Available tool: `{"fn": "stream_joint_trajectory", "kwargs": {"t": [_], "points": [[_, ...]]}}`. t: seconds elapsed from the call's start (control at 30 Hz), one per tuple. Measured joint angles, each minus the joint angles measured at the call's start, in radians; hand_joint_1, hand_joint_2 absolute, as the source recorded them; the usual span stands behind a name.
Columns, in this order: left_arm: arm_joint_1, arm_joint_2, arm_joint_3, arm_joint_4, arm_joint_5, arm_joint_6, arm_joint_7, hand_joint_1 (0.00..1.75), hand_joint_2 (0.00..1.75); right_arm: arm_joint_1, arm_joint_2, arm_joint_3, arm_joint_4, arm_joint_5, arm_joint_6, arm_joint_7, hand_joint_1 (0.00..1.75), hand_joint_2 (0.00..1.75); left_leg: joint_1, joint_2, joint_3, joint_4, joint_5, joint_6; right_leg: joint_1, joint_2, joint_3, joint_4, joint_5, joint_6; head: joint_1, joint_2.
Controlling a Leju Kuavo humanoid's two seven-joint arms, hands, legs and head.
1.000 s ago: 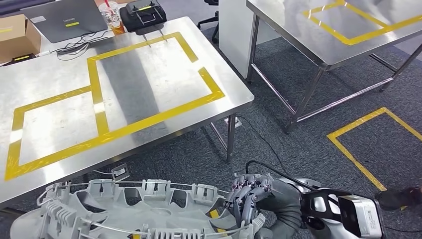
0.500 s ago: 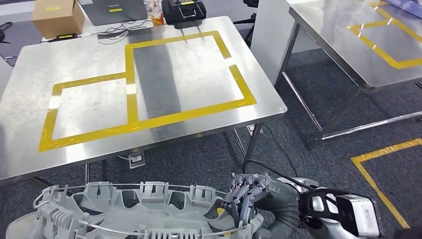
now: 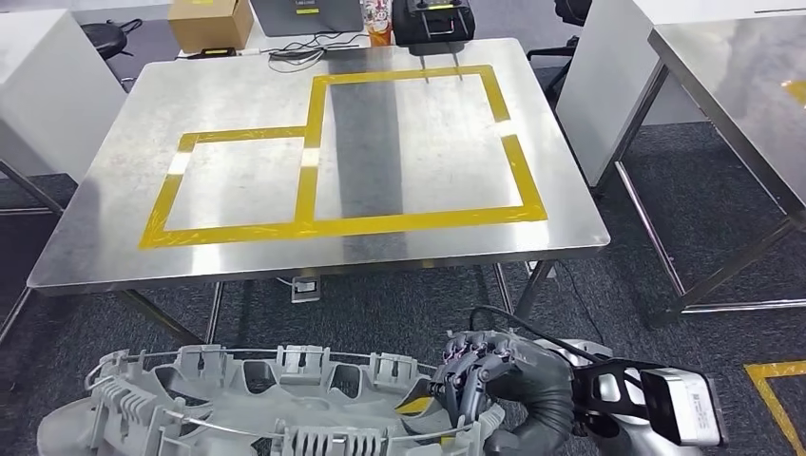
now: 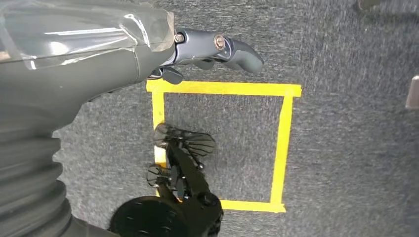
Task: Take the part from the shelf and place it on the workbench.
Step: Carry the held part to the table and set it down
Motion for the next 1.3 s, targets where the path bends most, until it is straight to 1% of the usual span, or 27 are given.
{"fn": "stream_joint_trajectory", "kwargs": {"t": [0.03,0.07,0.1,0.13,0.17,0.23,0.3,0.33,0.4,0.47,0.53,0.6,0.63,0.67,0.7,0.73,0.77,0.83,0.93,1.0,1.03,1.1,1.13,1.17,1.2,1.27,1.3], "points": [[-0.002,0.000,0.000,0.001,0.014,0.001,0.010,0.00,1.75,0.000,0.000,0.000,0.002,-0.005,0.002,0.000,1.69,1.75,-0.001,0.036,-0.026,0.058,-0.027,-0.003,0.003,-0.008,0.002,0.000,-0.002,-0.005,-0.003,0.000],[-0.005,0.000,0.000,0.003,0.027,0.002,0.021,0.00,1.75,0.001,0.001,0.000,0.004,-0.012,0.004,0.000,1.69,1.75,0.000,0.054,-0.058,0.123,-0.056,-0.004,0.006,-0.017,0.003,0.000,-0.003,-0.009,-0.005,0.000],[-0.006,0.000,0.000,0.006,0.037,0.003,0.032,0.00,1.75,0.001,0.002,0.000,0.006,-0.019,0.006,0.000,1.69,1.75,0.001,0.061,-0.088,0.181,-0.078,-0.005,0.009,-0.025,0.003,0.000,-0.005,-0.012,-0.005,0.000],[-0.006,-0.001,0.000,0.008,0.046,0.003,0.043,0.00,1.75,0.001,0.003,0.000,0.008,-0.024,0.008,-0.001,1.69,1.75,0.001,0.063,-0.106,0.213,-0.084,-0.004,0.011,-0.032,0.003,0.000,-0.006,-0.013,-0.005,0.000],[-0.005,-0.001,0.000,0.010,0.055,0.001,0.054,0.00,1.75,0.000,0.003,0.000,0.010,-0.028,0.009,-0.001,1.69,1.75,0.001,0.064,-0.106,0.208,-0.073,-0.003,0.013,-0.036,0.004,0.000,-0.007,-0.014,-0.006,0.000],[-0.005,0.000,0.000,0.011,0.069,-0.010,0.072,0.00,1.75,0.000,0.005,-0.001,0.010,-0.034,0.009,-0.001,1.69,1.75,-0.001,0.065,-0.051,0.092,-0.011,0.007,0.016,-0.042,0.008,0.000,-0.009,-0.014,-0.006,0.000],[-0.006,0.001,0.000,0.010,0.076,-0.019,0.083,0.00,1.75,0.000,0.009,-0.004,0.010,-0.038,0.009,0.000,1.69,1.75,-0.008,0.070,0.009,-0.025,0.025,0.020,0.021,-0.044,0.009,-0.001,-0.011,-0.011,-0.005,0.000],[-0.006,0.002,0.000,0.009,0.076,-0.021,0.086,0.00,1.75,0.000,0.011,-0.006,0.010,-0.039,0.009,0.000,1.69,1.75,-0.012,0.071,0.022,-0.051,0.026,0.024,0.022,-0.045,0.009,-0.002,-0.011,-0.008,-0.005,0.000],[-0.005,0.004,0.000,0.007,0.074,-0.022,0.087,0.00,1.75,0.000,0.015,-0.008,0.009,-0.041,0.009,0.001,1.69,1.75,-0.017,0.070,0.027,-0.060,0.023,0.030,0.022,-0.047,0.011,-0.007,-0.011,0.003,-0.006,0.000],[-0.005,0.004,0.000,0.005,0.073,-0.023,0.086,0.00,1.75,0.000,0.017,-0.010,0.007,-0.042,0.009,0.003,1.69,1.75,-0.012,0.067,0.043,-0.079,0.030,0.040,0.022,-0.048,0.010,0.000,-0.018,0.010,-0.005,0.000],[-0.006,0.004,0.000,0.004,0.070,-0.026,0.085,0.00,1.75,0.000,0.017,-0.014,0.006,-0.044,0.009,0.003,1.69,1.75,-0.006,0.065,0.058,-0.096,0.038,0.049,0.021,-0.044,-0.028,0.078,-0.055,0.007,-0.003,0.000],[-0.008,0.003,0.000,0.004,0.066,-0.028,0.082,0.00,1.75,0.004,0.018,-0.016,0.006,-0.048,0.009,0.005,1.69,1.75,-0.007,0.062,0.059,-0.098,0.038,0.052,0.021,-0.041,-0.099,0.214,-0.106,0.005,-0.002,0.000],[-0.008,0.003,0.000,0.004,0.062,-0.028,0.081,0.00,1.75,0.007,0.018,-0.016,0.006,-0.049,0.009,0.006,1.69,1.75,-0.007,0.059,0.059,-0.098,0.037,0.053,0.020,-0.041,-0.126,0.259,-0.117,0.009,-0.001,0.000],[-0.008,0.003,0.000,0.004,0.060,-0.028,0.079,0.00,1.75,0.009,0.018,-0.017,0.006,-0.049,0.009,0.007,1.69,1.75,-0.007,0.057,0.059,-0.098,0.036,0.052,0.019,-0.041,-0.136,0.269,-0.112,0.016,-0.001,0.000],[-0.008,0.002,0.000,0.004,0.057,-0.028,0.077,0.00,1.75,0.010,0.018,-0.017,0.006,-0.049,0.009,0.008,1.69,1.75,-0.007,0.053,0.061,-0.097,0.035,0.051,0.018,-0.040,-0.123,0.233,-0.090,0.025,-0.001,0.000],[-0.008,0.002,-0.001,0.005,0.056,-0.028,0.076,0.00,1.75,0.011,0.018,-0.018,0.006,-0.049,0.009,0.009,1.69,1.75,-0.007,0.050,0.063,-0.096,0.032,0.048,0.016,-0.040,-0.092,0.162,-0.057,0.034,-0.001,0.000],[-0.008,0.002,-0.001,0.005,0.055,-0.028,0.074,0.00,1.75,0.011,0.018,-0.018,0.006,-0.049,0.009,0.009,1.69,1.75,-0.008,0.047,0.064,-0.093,0.029,0.044,0.016,-0.040,-0.057,0.087,-0.026,0.037,-0.001,0.000],[-0.008,0.002,-0.001,0.005,0.054,-0.028,0.073,0.00,1.75,0.012,0.019,-0.020,0.006,-0.050,0.009,0.010,1.69,1.75,-0.012,0.044,0.064,-0.087,0.021,0.034,0.018,-0.038,-0.009,-0.011,0.011,0.027,-0.001,0.000],[-0.007,0.002,-0.001,0.004,0.047,-0.027,0.064,0.00,1.75,0.012,0.020,-0.025,0.004,-0.053,0.010,0.010,1.69,1.75,-0.011,0.044,0.062,-0.085,0.015,0.021,0.020,-0.037,0.000,-0.025,0.015,0.003,-0.002,0.000],[-0.007,0.002,-0.001,0.004,0.040,-0.027,0.056,0.00,1.75,0.012,0.021,-0.027,0.003,-0.055,0.014,0.010,1.69,1.75,-0.008,0.048,0.048,-0.048,-0.008,0.011,0.014,-0.038,0.007,-0.028,0.014,-0.009,-0.005,0.000],[-0.008,0.002,-0.001,0.004,0.037,-0.027,0.053,0.00,1.75,0.012,0.021,-0.028,0.003,-0.056,0.016,0.009,1.69,1.75,-0.006,0.051,0.024,0.001,-0.033,0.005,0.011,-0.038,0.012,-0.029,0.013,-0.014,-0.007,0.000],[-0.008,0.003,0.000,0.005,0.035,-0.027,0.050,0.00,1.75,0.013,0.022,-0.028,0.002,-0.058,0.020,0.009,1.69,1.75,-0.002,0.056,-0.049,0.141,-0.089,-0.003,0.013,-0.039,0.016,-0.028,0.008,-0.020,-0.010,0.000],[-0.008,0.004,0.000,0.005,0.032,-0.028,0.049,0.00,1.75,0.014,0.023,-0.028,0.002,-0.059,0.021,0.009,1.69,1.75,-0.001,0.058,-0.083,0.196,-0.102,-0.006,0.014,-0.039,0.018,-0.028,0.006,-0.021,-0.010,0.000],[-0.007,0.003,0.000,0.005,0.030,-0.028,0.048,0.00,1.75,0.016,0.023,-0.028,0.002,-0.059,0.022,0.009,1.69,1.75,-0.001,0.059,-0.100,0.214,-0.095,-0.006,0.015,-0.038,0.021,-0.028,0.003,-0.022,-0.010,0.000],[-0.007,0.003,-0.001,0.005,0.027,-0.027,0.047,0.00,1.75,0.018,0.023,-0.029,0.002,-0.058,0.022,0.010,1.69,1.75,-0.001,0.060,-0.095,0.191,-0.068,-0.004,0.015,-0.038,0.025,-0.028,-0.001,-0.021,-0.010,0.000],[-0.008,0.004,0.000,0.005,0.021,-0.027,0.043,0.00,1.75,0.019,0.023,-0.030,0.001,-0.059,0.022,0.010,1.69,1.75,-0.003,0.062,-0.036,0.053,0.011,0.005,0.016,-0.037,0.039,-0.029,-0.010,-0.018,-0.010,0.000],[-0.008,0.004,0.000,0.005,0.018,-0.027,0.040,0.00,1.75,0.019,0.023,-0.031,0.000,-0.059,0.022,0.010,1.69,1.75,-0.007,0.064,-0.004,-0.013,0.035,0.012,0.018,-0.037,0.045,-0.030,-0.015,-0.015,-0.009,0.000]]}}
